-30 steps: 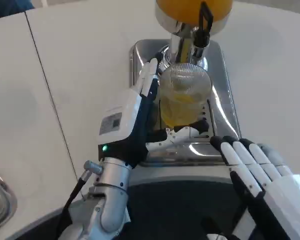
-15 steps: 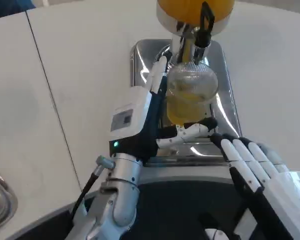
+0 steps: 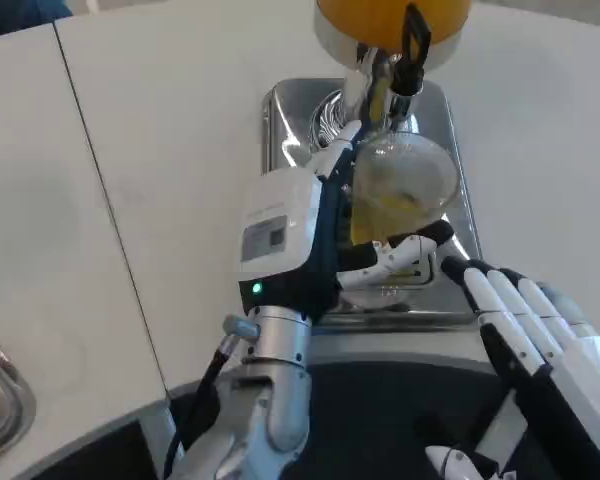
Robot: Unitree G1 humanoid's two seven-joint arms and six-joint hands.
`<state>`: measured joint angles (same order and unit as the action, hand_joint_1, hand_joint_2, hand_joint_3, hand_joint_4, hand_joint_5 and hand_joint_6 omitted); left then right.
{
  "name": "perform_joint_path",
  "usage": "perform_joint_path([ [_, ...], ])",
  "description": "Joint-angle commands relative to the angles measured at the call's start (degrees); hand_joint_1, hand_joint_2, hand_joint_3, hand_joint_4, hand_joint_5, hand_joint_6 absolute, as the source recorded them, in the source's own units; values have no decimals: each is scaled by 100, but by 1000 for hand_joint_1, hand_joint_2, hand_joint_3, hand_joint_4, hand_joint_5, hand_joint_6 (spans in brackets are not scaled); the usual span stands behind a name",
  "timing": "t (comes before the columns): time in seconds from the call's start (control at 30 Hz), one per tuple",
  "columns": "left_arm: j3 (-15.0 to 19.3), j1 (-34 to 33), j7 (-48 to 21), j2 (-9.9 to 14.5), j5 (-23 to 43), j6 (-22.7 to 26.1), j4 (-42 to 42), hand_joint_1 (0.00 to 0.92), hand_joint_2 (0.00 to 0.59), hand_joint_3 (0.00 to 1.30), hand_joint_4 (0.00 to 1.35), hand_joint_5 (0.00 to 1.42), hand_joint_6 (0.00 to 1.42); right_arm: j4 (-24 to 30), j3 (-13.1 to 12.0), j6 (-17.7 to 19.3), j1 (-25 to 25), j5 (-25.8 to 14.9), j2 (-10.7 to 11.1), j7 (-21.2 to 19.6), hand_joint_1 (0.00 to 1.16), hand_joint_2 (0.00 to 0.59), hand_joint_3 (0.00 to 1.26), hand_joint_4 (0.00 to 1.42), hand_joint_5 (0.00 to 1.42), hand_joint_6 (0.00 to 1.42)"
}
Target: Grasp the cup under the faucet to collect the drink, then remove the cup.
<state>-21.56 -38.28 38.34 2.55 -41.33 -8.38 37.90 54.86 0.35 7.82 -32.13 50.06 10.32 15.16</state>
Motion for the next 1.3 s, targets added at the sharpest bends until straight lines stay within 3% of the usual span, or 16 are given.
perform_joint_path([
  [0.03, -149, -118, 138, -291, -95, 257, 152, 349, 48, 289, 379, 768, 967, 157, -165, -56, -200, -128, -16, 53, 349, 436, 0, 0, 0, 0],
  [0.13, -212, -187, 184, -400, -94, 331, 227, 375, 45, 337, 448, 841, 1055, 204, -243, -67, -266, -165, -33, 75, 346, 438, 0, 0, 0, 0],
  [0.2, -252, -205, 293, -517, -68, 343, 266, 417, 44, 426, 554, 958, 1196, 239, -313, -117, -264, -192, -57, 107, 344, 438, 0, 0, 0, 0],
  [0.3, -244, -191, 456, -705, 10, 384, 276, 497, 52, 656, 797, 1187, 1409, 251, -376, -214, -211, -228, -93, 153, 340, 436, 0, 0, 0, 0],
  [0.4, -133, -178, 556, -852, 146, 430, 241, 594, 66, 888, 1070, 1372, 1424, 226, -414, -341, -63, -221, -75, 263, 337, 435, 0, 0, 0, 0],
  [0.47, -96, -189, 590, -860, 193, 434, 232, 632, 75, 969, 1149, 1421, 1424, 188, -406, -435, 58, -202, -67, 349, 334, 434, 0, 0, 0, 0],
  [0.67, -15, -209, 649, -772, 268, 405, 189, 679, 80, 1041, 1203, 1421, 1424, 88, -347, -605, 328, -151, -50, 498, 336, 429, 0, 0, 0, 0],
  [0.9, 67, -145, 636, -587, 273, 327, 9, 702, 9, 1066, 1169, 1388, 1424, 18, -240, -657, 462, -139, -43, 544, 340, 426, 0, 0, 0, 0],
  [1.3, 374, 177, 520, 217, 264, 153, -577, 735, 0, 1076, 1152, 1359, 1424, -69, -60, -584, 472, -134, -31, 480, 347, 436, 0, 0, 0, 0],
])
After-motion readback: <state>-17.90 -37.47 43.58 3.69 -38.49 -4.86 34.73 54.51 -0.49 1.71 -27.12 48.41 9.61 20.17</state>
